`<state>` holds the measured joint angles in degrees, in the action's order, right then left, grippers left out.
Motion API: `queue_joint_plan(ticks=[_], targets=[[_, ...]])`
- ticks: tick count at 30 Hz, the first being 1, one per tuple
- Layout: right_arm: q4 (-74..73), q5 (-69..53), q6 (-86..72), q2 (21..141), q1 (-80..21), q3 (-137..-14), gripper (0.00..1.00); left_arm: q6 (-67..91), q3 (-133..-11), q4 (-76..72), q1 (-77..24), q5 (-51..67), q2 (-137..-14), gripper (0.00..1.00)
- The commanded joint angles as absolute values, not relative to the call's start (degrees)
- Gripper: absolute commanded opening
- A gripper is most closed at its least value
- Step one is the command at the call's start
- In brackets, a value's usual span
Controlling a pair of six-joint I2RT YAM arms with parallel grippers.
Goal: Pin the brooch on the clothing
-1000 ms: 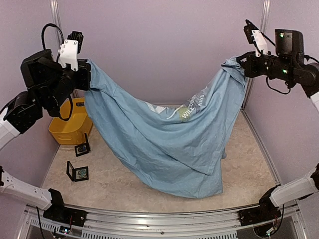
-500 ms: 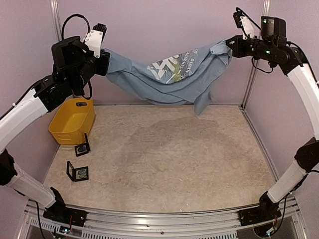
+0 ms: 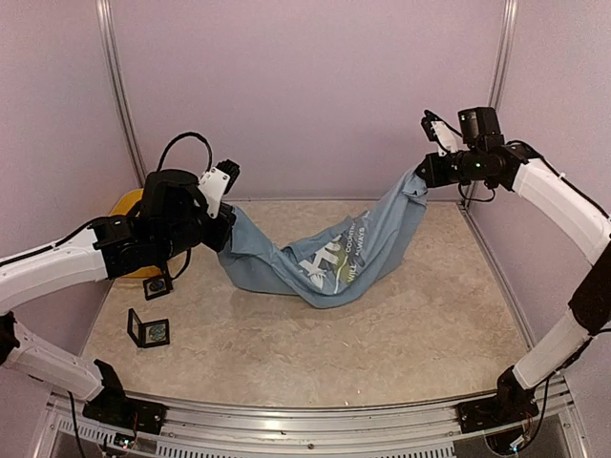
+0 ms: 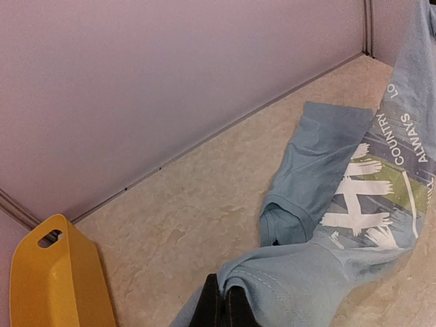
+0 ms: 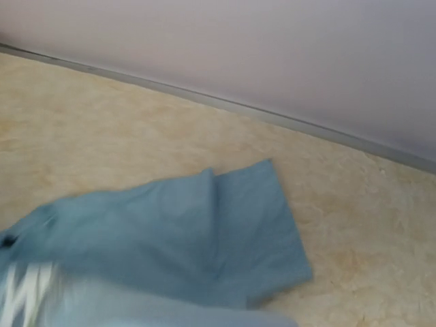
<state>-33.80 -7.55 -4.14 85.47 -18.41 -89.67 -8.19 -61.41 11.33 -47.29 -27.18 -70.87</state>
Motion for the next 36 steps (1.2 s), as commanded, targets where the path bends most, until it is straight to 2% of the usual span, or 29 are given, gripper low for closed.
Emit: queue_joint_plan(ticks=[1, 4, 6, 8, 10, 11, 13, 16, 20, 25, 27, 28, 30, 33, 36], targets=[[-23.69, -6.36, -5.23, 98.19, -16.74, -92.12, 0.00, -4.13, -60.21, 6.07, -47.31, -19.72, -75.79, 0.00], [-24.79, -3.77, -5.91, 110.27, -16.46, -102.84, 0.00, -4.50, -62.98, 6.39, -47.11, -21.58, -81.20, 0.00], [-27.84, -0.63, -7.83, 118.64, -15.89, -114.30, 0.00, -4.45, -65.12, 7.07, -46.89, -23.16, -85.45, 0.00], [-30.93, 1.26, -10.17, 126.40, -15.23, -124.52, 0.18, -4.20, -66.40, 7.02, -46.41, -23.31, -87.67, 0.00], [-36.31, 2.06, -11.58, 133.52, -15.02, -135.60, 0.51, -3.94, -66.85, 6.53, -45.88, -23.29, -88.73, 0.00], [-39.68, 2.92, -11.75, 136.44, -15.03, -140.40, 0.61, -3.83, -66.96, 6.45, -45.76, -23.64, -88.96, 0.00], [-43.94, 5.55, -12.22, 138.14, -15.10, -143.51, 0.71, -3.03, -66.85, 6.62, -45.31, -24.11, -89.45, 0.00], [-41.80, 7.40, -9.54, 131.06, -15.79, -130.99, 0.72, -2.02, -66.36, 7.03, -44.90, -23.84, -89.43, 0.00], [-33.80, 9.91, -5.72, 114.87, -19.54, -103.52, 0.68, -1.26, -64.88, 6.60, -44.59, -24.15, -89.21, 0.00], [-30.31, 6.38, -10.15, 102.22, -23.11, -79.76, 0.63, 0.84, -63.62, 6.20, -44.54, -23.59, -89.36, 0.00], [-28.58, 3.37, -11.88, 100.32, -24.61, -73.75, 0.67, 1.98, -63.39, 6.32, -44.63, -23.60, -89.42, 0.00], [-26.85, 1.22, -12.05, 99.80, -25.88, -71.34, 0.77, 2.30, -63.25, 6.33, -44.69, -23.42, -89.39, 0.00], [-22.83, -2.37, -11.68, 99.56, -29.63, -66.29, 0.84, 2.91, -62.96, 6.23, -44.88, -23.15, -89.27, 0.00], [-20.72, -2.59, -12.38, 101.29, -33.23, -63.95, 0.84, 3.57, -62.78, 6.62, -45.13, -23.25, -88.96, 0.00], [-18.57, -3.98, -13.31, 102.82, -34.13, -61.93, 0.76, 3.86, -62.37, 6.93, -45.42, -23.27, -88.39, 0.00]])
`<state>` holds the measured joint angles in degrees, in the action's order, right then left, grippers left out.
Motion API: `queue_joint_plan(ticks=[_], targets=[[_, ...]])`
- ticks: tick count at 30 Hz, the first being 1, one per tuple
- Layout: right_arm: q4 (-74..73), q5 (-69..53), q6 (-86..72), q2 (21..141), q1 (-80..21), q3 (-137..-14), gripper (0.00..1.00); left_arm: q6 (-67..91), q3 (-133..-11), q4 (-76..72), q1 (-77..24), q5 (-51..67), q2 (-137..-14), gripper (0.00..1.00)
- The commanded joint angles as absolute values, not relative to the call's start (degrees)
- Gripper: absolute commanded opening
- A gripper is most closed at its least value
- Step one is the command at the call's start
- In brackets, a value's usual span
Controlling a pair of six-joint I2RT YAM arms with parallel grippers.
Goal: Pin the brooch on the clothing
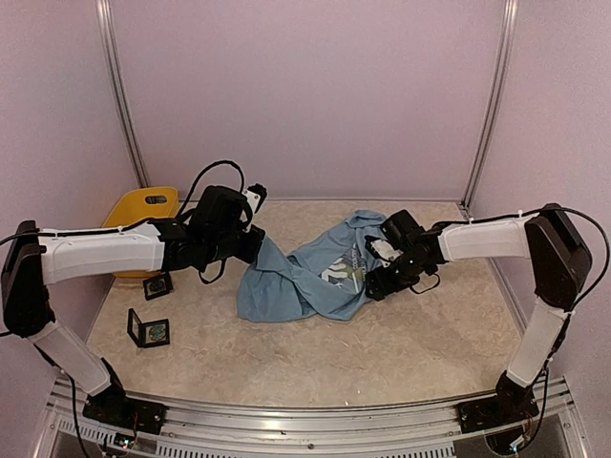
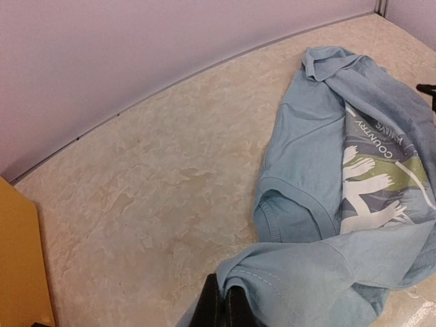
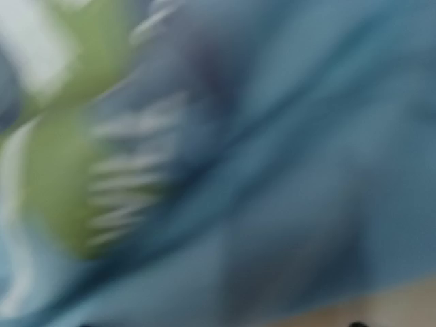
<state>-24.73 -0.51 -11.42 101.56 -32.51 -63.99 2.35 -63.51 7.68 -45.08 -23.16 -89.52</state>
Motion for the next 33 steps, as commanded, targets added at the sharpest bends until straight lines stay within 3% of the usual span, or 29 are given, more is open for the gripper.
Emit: queue_joint_plan(ticks=[1, 3, 4, 7, 8, 14, 22, 27, 33], targets=[[-17.27, -4.75, -13.66, 103.08, -34.18, -61.08, 0.73, 3.82, -62.26, 7.02, -45.48, -23.20, -88.02, 0.00], [-15.60, -3.96, -14.14, 103.79, -34.14, -60.69, 0.63, 3.70, -62.14, 7.02, -45.53, -23.40, -87.60, 0.00], [-15.22, -2.78, -14.23, 104.15, -34.17, -61.03, 0.53, 3.69, -62.14, 7.03, -45.53, -23.55, -87.35, 0.00], [-13.86, 1.99, -14.11, 104.38, -34.15, -61.45, 0.07, 3.99, -61.74, 6.48, -45.45, -23.05, -86.66, 0.00], [-14.21, 3.41, -13.86, 104.10, -34.16, -61.62, 0.00, 4.04, -61.21, 5.78, -45.36, -22.46, -85.73, 0.00], [-29.96, 6.34, -9.84, 97.15, -34.23, -70.75, 0.00, 3.93, -58.95, 6.11, -45.35, -22.36, -78.51, 0.00], [-49.05, -2.38, -4.40, 86.80, -34.58, -89.61, 0.00, 1.36, -60.32, 8.16, -43.84, -25.48, -69.78, 0.00], [-51.93, -1.64, 1.89, 96.10, -31.75, -100.03, 0.00, 3.38, -64.78, 11.17, -43.75, -27.29, -70.66, 0.00], [-54.71, 0.60, 2.06, 120.26, -23.49, -120.41, 0.00, 4.79, -65.26, 11.92, -43.68, -26.56, -74.65, 0.00]])
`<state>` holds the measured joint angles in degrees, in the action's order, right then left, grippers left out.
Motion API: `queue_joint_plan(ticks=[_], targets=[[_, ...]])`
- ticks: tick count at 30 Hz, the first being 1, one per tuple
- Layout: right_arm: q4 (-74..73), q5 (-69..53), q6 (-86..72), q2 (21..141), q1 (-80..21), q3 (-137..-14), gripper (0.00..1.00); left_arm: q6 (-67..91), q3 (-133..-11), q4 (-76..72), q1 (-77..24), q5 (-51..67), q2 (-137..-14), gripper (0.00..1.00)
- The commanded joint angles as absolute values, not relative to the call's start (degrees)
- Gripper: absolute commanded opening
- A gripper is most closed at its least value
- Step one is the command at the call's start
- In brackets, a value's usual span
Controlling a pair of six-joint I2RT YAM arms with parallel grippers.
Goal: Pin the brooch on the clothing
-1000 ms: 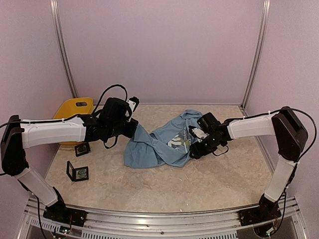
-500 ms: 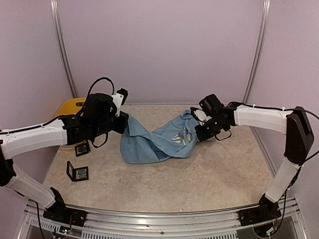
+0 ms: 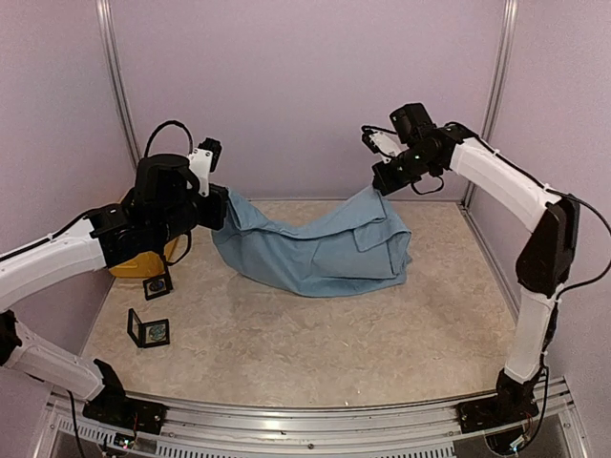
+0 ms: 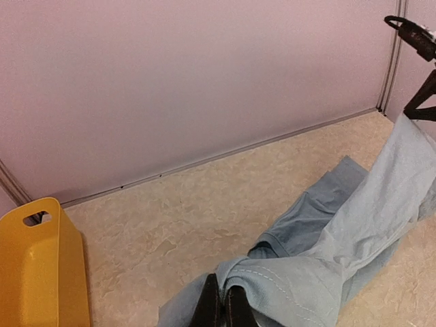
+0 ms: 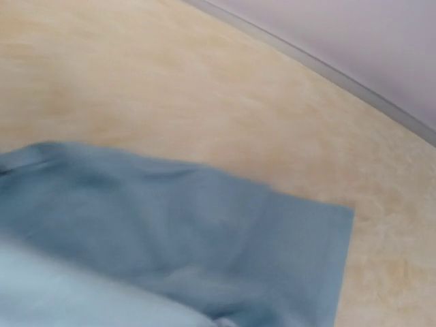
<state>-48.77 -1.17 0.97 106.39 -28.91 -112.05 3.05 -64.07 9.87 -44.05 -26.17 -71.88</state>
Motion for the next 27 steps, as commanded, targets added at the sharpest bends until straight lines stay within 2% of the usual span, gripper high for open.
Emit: queue_joint_plan(ticks=[1, 2, 4, 5, 6, 8, 11, 13, 15, 19, 24, 27], targets=[[-54.45, 1.87, 1.58, 123.02, -22.83, -122.17, 0.00, 5.52, -65.03, 11.95, -43.76, -26.18, -75.19, 0.00], [-54.28, 3.75, 1.11, 125.84, -22.34, -123.76, 0.11, 5.97, -64.73, 11.96, -43.77, -25.63, -75.55, 0.00], [-54.62, 6.84, -0.61, 129.88, -21.50, -126.75, 0.43, 6.65, -64.07, 11.87, -43.83, -25.04, -76.29, 0.00], [-54.79, 8.98, -2.47, 131.16, -21.11, -127.71, 0.51, 6.74, -63.81, 11.91, -43.92, -24.82, -76.57, 0.00], [-54.26, 11.24, -3.76, 131.50, -20.88, -127.66, 0.54, 6.81, -63.59, 12.01, -43.94, -24.57, -76.95, 0.00], [-51.46, 14.94, -5.54, 129.48, -21.13, -124.72, 0.53, 6.96, -63.23, 12.24, -43.95, -24.35, -77.31, 0.00], [-42.20, 15.48, -3.09, 121.98, -24.50, -112.24, 0.46, 7.11, -62.81, 12.33, -43.90, -24.67, -77.56, 0.00], [-34.09, 10.65, 2.35, 115.90, -28.81, -101.52, 0.36, 7.17, -62.43, 11.95, -43.78, -24.81, -77.60, 0.00], [-29.23, 3.51, 5.48, 112.35, -32.43, -93.66, 0.35, 7.12, -62.23, 11.62, -43.48, -24.81, -77.90, 0.00], [-30.89, 2.75, 5.28, 115.43, -36.20, -92.59, 0.40, 6.83, -63.09, 11.81, -43.24, -24.74, -79.42, 0.00], [-32.65, 3.43, 5.75, 122.09, -37.19, -94.70, 0.40, 6.78, -63.75, 11.87, -43.24, -24.10, -80.02, 0.00], [-33.84, 3.09, 6.77, 124.59, -37.60, -95.95, 0.44, 6.69, -63.72, 11.87, -43.24, -23.88, -79.78, 0.00]])
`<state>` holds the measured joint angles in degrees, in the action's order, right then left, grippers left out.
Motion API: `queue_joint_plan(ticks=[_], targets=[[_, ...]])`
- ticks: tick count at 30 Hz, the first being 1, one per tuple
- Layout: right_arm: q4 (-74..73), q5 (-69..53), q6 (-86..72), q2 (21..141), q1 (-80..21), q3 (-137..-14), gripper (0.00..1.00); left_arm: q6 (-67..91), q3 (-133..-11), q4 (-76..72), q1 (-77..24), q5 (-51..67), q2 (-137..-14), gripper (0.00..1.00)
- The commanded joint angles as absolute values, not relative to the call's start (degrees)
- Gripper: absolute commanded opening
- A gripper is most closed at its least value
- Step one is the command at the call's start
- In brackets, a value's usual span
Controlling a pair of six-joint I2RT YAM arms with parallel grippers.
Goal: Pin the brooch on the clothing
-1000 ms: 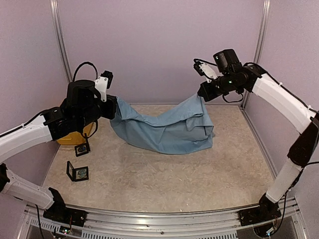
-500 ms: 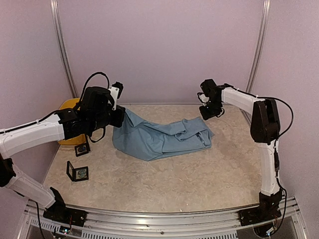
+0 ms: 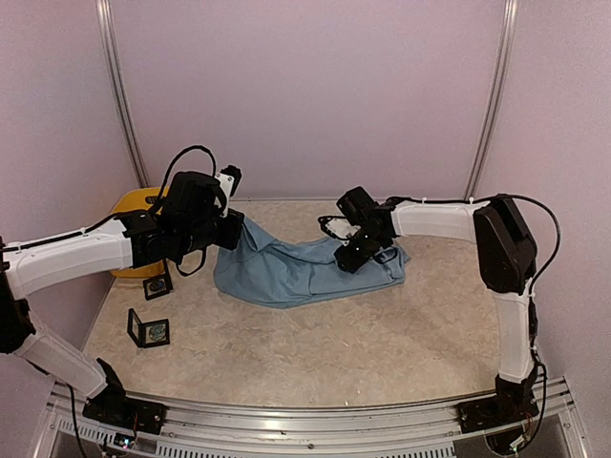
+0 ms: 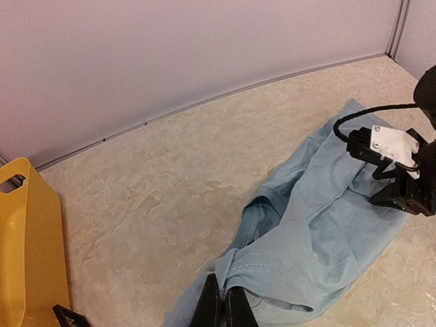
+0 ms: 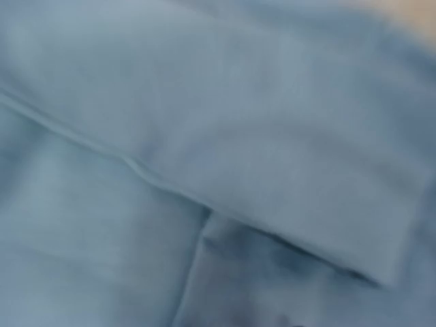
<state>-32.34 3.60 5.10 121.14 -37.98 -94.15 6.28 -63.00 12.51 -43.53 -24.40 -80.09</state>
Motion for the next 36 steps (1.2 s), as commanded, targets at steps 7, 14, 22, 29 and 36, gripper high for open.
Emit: queue_joint_plan(ticks=[7, 14, 22, 29, 36], targets=[[-33.71, 5.44, 6.71, 127.23, -38.06, -97.36, 0.38, 6.72, -63.41, 11.95, -43.24, -23.96, -80.02, 0.00], [-32.99, 6.87, 7.27, 127.14, -38.22, -98.19, 0.18, 6.52, -63.24, 12.20, -43.24, -24.10, -79.98, 0.00], [-38.74, 17.04, 3.54, 118.41, -36.96, -96.62, 0.00, 6.60, -62.57, 14.22, -42.40, -26.95, -77.54, 0.00], [-54.77, 25.85, -7.29, 91.32, -29.90, -86.64, 0.00, 4.46, -65.37, 24.19, -43.89, -28.69, -70.92, 0.00], [-55.04, 11.84, -2.00, 67.26, -30.15, -98.79, 0.00, -6.37, -79.19, 27.23, -61.56, -25.94, -59.57, 0.00]])
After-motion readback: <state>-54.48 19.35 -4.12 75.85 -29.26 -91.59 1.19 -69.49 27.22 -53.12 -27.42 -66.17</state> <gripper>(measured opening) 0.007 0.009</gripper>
